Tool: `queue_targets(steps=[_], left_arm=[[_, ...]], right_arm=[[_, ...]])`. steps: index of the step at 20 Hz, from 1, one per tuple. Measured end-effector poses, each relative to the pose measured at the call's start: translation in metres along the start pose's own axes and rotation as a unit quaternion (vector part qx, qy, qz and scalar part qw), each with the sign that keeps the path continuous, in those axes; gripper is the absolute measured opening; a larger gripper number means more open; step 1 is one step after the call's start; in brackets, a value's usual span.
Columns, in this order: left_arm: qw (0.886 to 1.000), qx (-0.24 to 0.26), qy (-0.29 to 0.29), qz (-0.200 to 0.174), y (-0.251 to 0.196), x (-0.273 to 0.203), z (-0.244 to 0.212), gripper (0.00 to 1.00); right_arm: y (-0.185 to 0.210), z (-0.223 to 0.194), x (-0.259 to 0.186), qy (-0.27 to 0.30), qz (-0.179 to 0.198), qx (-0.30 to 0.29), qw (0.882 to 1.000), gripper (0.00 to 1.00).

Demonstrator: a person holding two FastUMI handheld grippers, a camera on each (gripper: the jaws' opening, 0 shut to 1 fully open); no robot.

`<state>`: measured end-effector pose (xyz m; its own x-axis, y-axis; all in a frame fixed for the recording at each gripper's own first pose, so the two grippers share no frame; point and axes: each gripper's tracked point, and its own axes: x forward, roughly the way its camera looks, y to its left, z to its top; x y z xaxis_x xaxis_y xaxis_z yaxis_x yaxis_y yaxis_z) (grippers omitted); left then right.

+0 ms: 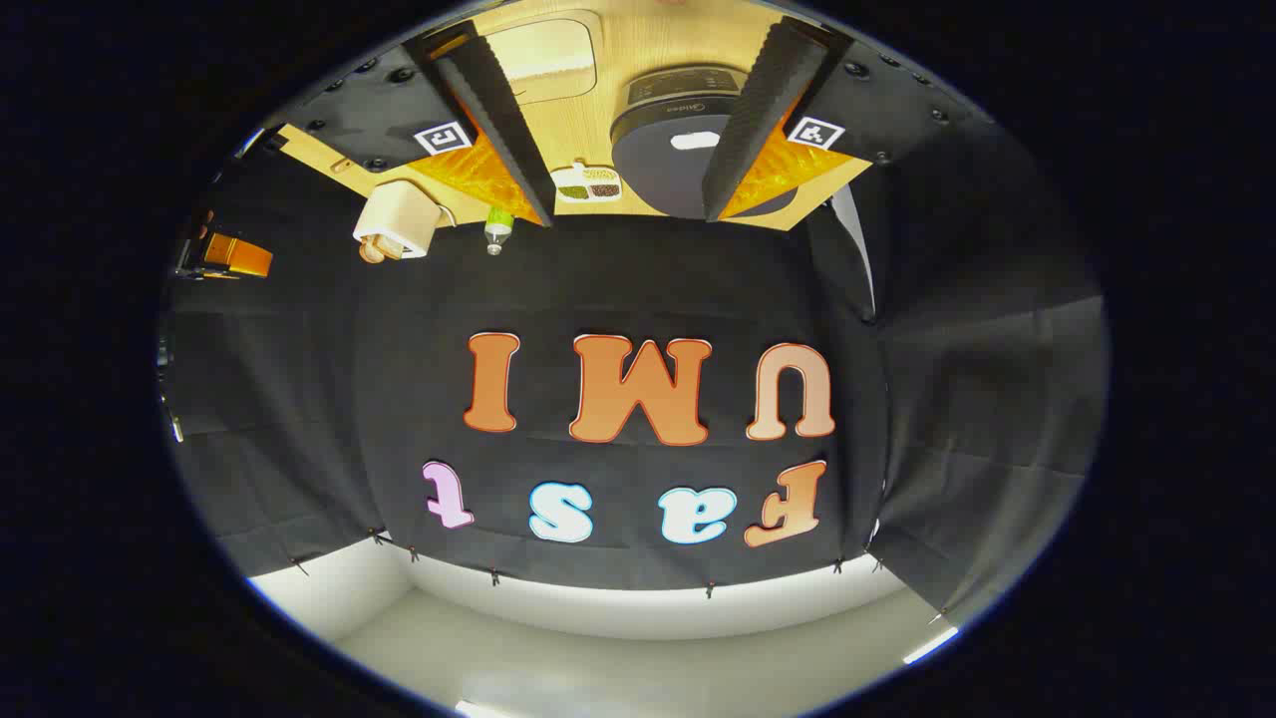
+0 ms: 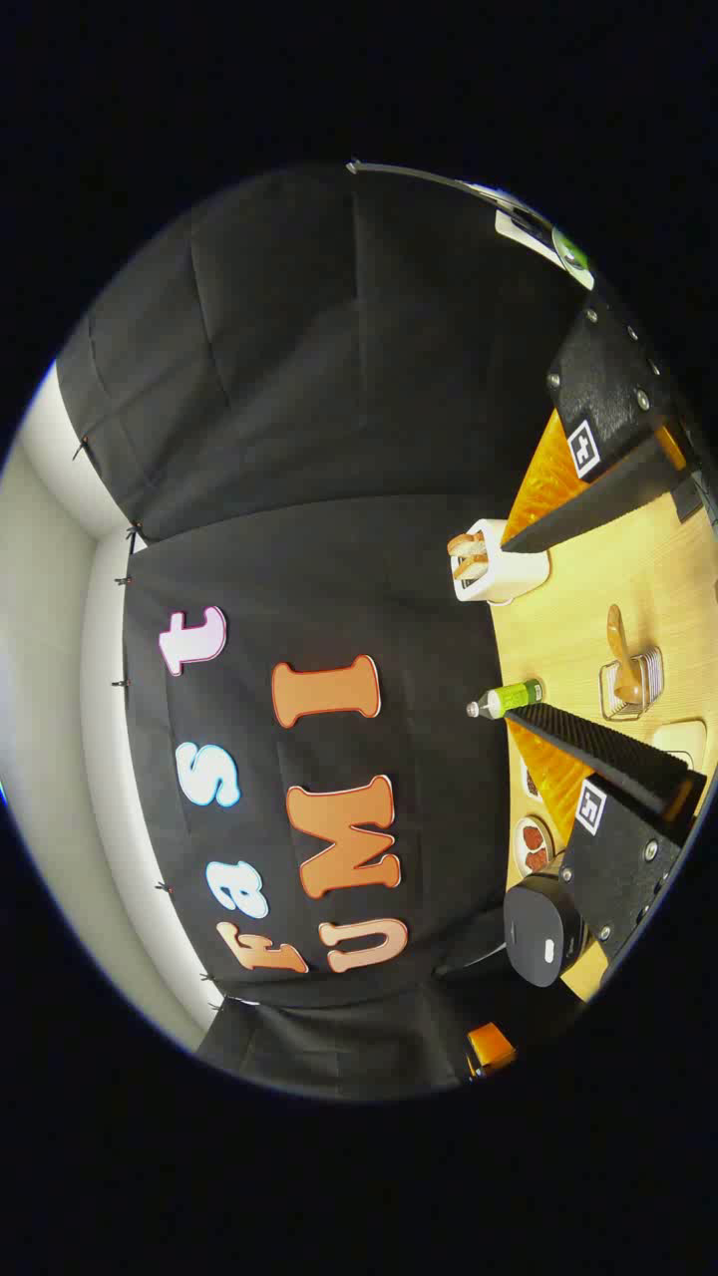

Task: Close the left gripper, press the button to open the rice cooker; take a wooden spoon from the chopstick holder with the right hand, scoop a spoonful of rice and pour it into the rice cooker, then put the wooden spoon back into the chopstick holder.

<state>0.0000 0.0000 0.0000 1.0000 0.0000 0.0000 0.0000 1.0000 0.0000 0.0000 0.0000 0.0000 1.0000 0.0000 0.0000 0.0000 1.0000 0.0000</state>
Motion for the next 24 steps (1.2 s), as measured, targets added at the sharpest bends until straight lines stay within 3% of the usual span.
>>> queue_targets(steps=[1, 3, 4, 5, 6, 10, 11, 17, 18, 21, 24], left_arm=[[1.0, -0.002, -0.003, 0.001, 0.0, -0.003, 0.002, 0.94], [1.0, 0.001, -0.008, 0.008, 0.005, -0.006, 0.006, 0.94], [1.0, 0.009, -0.011, 0.009, 0.006, -0.007, 0.008, 0.99], [1.0, 0.017, -0.014, 0.013, 0.008, -0.008, 0.009, 0.94], [1.0, 0.024, -0.013, 0.016, 0.011, -0.007, 0.01, 0.95], [1.0, 0.013, -0.007, 0.021, 0.016, -0.01, 0.006, 1.0], [1.0, 0.013, -0.008, 0.023, 0.018, -0.01, 0.007, 0.94], [0.999, 0.02, 0.001, 0.034, 0.028, -0.003, 0.002, 0.94], [0.999, 0.021, -0.002, 0.04, 0.031, -0.002, 0.004, 0.99], [0.999, 0.016, -0.004, 0.043, 0.033, -0.001, 0.004, 0.94], [0.999, 0.02, 0.003, 0.04, 0.034, 0.003, -0.003, 0.66]], right_arm=[[-0.004, 0.001, 0.0, -0.003, -0.006, -0.004, 1.0, 0.94], [-0.008, 0.0, -0.004, -0.005, -0.012, -0.006, 1.0, 0.94], [-0.006, 0.0, -0.005, -0.007, -0.011, -0.006, 1.0, 0.94], [-0.006, -0.001, -0.006, -0.005, -0.011, -0.009, 1.0, 0.94], [-0.007, -0.003, -0.006, -0.003, -0.012, -0.011, 1.0, 0.94], [-0.009, 0.0, -0.008, -0.005, -0.011, -0.003, 1.0, 0.94], [-0.01, 0.001, -0.008, -0.006, -0.013, -0.003, 1.0, 0.94], [-0.011, -0.003, -0.009, -0.004, -0.018, -0.013, 1.0, 0.94], [-0.012, -0.005, -0.01, -0.003, -0.019, -0.014, 1.0, 0.94], [-0.012, -0.007, -0.008, 0.001, -0.02, -0.013, 1.0, 0.94], [-0.011, -0.006, -0.006, -0.003, -0.02, -0.019, 1.0, 0.94]])
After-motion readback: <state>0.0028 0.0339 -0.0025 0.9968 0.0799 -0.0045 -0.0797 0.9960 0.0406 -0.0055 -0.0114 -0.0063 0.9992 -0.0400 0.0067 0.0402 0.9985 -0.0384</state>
